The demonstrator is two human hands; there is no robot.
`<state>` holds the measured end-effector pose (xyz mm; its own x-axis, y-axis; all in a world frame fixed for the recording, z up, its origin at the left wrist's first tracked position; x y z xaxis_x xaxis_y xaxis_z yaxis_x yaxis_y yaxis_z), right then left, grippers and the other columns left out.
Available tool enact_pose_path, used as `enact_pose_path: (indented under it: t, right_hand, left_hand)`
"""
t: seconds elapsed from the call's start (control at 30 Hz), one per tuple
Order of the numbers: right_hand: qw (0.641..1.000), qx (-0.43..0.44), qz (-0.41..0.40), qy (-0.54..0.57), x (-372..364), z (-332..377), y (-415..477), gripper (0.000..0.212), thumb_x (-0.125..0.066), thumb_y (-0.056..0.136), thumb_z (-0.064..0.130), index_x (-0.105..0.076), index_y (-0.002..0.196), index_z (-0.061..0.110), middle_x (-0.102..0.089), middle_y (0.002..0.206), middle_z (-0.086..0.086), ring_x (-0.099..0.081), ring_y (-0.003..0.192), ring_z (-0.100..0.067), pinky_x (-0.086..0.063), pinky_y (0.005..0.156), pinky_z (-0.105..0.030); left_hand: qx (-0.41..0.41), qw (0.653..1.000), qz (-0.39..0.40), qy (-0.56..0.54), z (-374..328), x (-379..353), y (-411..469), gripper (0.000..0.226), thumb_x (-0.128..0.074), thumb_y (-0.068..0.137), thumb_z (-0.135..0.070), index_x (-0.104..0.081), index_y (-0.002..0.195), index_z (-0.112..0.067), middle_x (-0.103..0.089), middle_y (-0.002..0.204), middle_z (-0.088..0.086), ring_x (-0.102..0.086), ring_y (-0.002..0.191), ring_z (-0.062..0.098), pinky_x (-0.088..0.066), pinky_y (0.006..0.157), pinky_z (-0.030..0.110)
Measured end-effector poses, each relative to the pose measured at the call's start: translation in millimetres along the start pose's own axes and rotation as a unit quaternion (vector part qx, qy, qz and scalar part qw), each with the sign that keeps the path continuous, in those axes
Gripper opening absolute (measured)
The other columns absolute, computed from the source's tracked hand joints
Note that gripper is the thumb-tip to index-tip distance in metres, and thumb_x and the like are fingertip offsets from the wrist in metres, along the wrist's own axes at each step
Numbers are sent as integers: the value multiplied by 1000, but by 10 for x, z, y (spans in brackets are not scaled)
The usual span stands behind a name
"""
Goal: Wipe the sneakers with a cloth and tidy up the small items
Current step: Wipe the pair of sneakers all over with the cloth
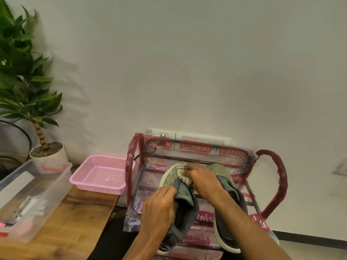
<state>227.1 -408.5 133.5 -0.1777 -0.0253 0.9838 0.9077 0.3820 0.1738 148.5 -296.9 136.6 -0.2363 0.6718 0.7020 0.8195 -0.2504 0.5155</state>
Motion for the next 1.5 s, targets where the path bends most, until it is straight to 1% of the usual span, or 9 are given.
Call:
enact_pose_path:
  t: [0.1,0.27,0.43,0.77,0.9,1.07,1.23,1.37,1.5]
  right_hand:
    - [993,-102,-63,14,63,-276,-5,40,-64,85,3,-65,122,16,-59,123,-2,-52,117,-22,-44,95,-34]
    - [968,-184,-129,114,93,-480,-19,44,-60,80,-10,-70,116,14,-63,107,0,-57,98,-20,-50,76,-33]
    - [972,-159,-110,133,98,-341,83,51,-55,80,-10,-66,122,15,-61,114,0,-56,105,-21,-49,81,-36]
    - [990,135,-28,12,-146,414,408,41,-68,79,4,-68,119,13,-63,127,-8,-54,121,-29,-43,100,-41]
    - [998,45,-33,-38,-163,130,604,37,-66,81,8,-68,118,15,-63,126,-5,-56,117,-29,-44,96,-39]
    - [982,183,-8,45,-302,557,592,32,-65,79,7,-74,109,11,-69,118,-7,-62,112,-27,-50,96,-39]
    - [993,108,-29,38,-180,234,695,39,-62,86,3,-66,124,11,-60,133,-8,-53,126,-26,-38,107,-36]
    - [978,200,23,50,-279,630,611,43,-61,81,-3,-67,121,10,-61,131,-9,-54,124,-26,-41,107,-38]
    - [994,105,28,21,-290,186,758,38,-60,91,11,-63,128,16,-57,137,-3,-49,130,-21,-39,108,-36]
  left_hand:
    - [41,998,38,18,76,39,17,33,-85,64,-14,-65,90,-20,-68,86,-9,-60,69,0,-37,63,3]
    - [88,991,87,60,212,22,82,25,-52,96,-24,-43,120,-27,-56,120,-12,-54,99,6,-28,72,12]
    - [78,977,175,88,263,-198,199,63,-51,92,-16,-28,150,-23,-28,158,-6,-28,143,10,-27,112,24]
    - [79,953,247,160,334,-508,213,73,-58,91,-9,-20,153,-12,-19,159,10,-27,143,26,-31,112,39]
    - [78,951,244,172,375,-582,219,82,-58,91,-1,-8,155,-10,-8,162,16,-13,149,27,-17,120,38]
    - [81,955,233,166,375,-607,200,68,-57,91,-6,-24,150,-7,-29,154,16,-28,143,28,-27,117,35]
    - [79,953,236,174,392,-586,202,83,-59,88,-2,-8,154,-6,-9,160,21,-15,148,29,-15,122,36]
    - [99,950,234,180,420,-592,172,77,-61,89,-6,-16,151,-3,-23,156,21,-25,145,29,-24,119,35]
    - [87,955,216,182,433,-520,222,81,-56,92,-3,-3,153,-2,-9,160,21,-15,148,28,-16,122,37]
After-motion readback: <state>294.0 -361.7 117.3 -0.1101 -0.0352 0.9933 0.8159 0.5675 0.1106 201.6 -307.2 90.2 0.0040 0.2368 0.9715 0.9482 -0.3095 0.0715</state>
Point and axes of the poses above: each hand's wrist, its own y-axis towards the middle knuckle, its own x-axis out of the back of the hand, z = x × y, the point moved 10 cm from there along y, towards the middle knuckle
